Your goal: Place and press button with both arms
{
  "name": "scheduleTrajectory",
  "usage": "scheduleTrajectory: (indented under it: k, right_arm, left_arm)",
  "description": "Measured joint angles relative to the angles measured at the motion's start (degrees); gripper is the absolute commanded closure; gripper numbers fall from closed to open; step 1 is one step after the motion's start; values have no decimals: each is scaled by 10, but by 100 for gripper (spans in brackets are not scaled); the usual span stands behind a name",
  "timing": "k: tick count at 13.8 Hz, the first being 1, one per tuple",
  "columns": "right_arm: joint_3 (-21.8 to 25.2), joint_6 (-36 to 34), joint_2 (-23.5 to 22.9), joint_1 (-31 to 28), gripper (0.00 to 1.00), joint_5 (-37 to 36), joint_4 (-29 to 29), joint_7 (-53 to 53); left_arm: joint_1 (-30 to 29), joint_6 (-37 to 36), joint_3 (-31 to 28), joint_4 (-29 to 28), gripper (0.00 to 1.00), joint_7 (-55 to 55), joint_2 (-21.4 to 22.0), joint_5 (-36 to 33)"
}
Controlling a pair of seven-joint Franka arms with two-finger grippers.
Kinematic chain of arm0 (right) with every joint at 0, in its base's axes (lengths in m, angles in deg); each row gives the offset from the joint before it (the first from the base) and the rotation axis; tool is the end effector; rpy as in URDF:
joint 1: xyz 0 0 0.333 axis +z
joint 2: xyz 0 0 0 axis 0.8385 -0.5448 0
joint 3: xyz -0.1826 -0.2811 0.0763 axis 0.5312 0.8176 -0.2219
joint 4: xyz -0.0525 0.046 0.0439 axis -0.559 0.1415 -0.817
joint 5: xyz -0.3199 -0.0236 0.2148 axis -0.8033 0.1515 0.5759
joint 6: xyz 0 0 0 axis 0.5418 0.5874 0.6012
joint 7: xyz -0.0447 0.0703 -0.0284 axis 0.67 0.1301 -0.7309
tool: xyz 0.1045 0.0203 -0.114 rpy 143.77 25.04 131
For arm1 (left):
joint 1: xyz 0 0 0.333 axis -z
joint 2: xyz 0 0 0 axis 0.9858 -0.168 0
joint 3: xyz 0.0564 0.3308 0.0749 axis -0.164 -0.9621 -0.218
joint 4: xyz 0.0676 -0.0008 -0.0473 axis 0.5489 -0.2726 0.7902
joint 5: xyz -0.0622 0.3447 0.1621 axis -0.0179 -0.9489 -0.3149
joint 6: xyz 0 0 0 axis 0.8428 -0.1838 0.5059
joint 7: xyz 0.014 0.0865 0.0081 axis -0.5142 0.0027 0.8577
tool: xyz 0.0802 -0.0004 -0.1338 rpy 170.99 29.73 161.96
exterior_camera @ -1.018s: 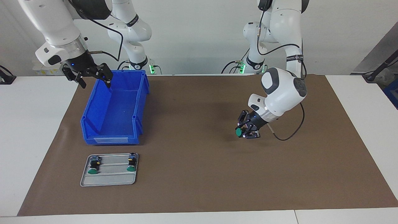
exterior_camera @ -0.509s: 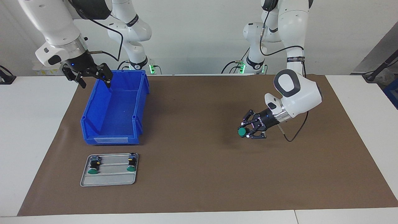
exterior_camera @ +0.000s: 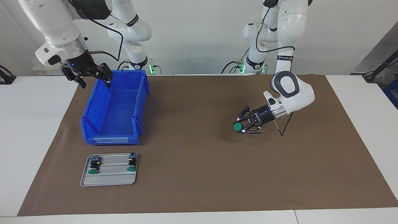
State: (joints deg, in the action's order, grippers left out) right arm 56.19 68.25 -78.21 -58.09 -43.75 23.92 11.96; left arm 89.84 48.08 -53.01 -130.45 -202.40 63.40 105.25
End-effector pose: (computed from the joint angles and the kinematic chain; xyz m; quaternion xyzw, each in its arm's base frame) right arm 0.5498 -0.0011 0.6038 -0.9997 0.0196 0.0102 0.0081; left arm 0.5697 -0.1898 0.3223 0.6955 -0.5005 0.3633 0.3659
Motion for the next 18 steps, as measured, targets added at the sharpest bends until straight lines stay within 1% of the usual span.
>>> scheduleTrajectory:
  k: [3, 6, 11, 15, 18]
  right_arm:
    - [0, 0, 0, 0, 0, 0, 0, 0]
    - [0, 0, 0, 0, 0, 0, 0, 0]
    - [0, 0, 0, 0, 0, 0, 0, 0]
    - [0, 0, 0, 0, 0, 0, 0, 0]
    - [0, 0, 0, 0, 0, 0, 0, 0]
  left_arm:
    - [0, -4, 3, -36, 63, -52, 2, 48]
    - [0, -22, 5, -65, 62, -94, 2, 90]
    - [0, -46, 6, -91, 61, -137, 3, 141]
    - [1, -82, 7, -105, 62, -155, 3, 167]
    - [1, -89, 7, -118, 62, -176, 3, 182]
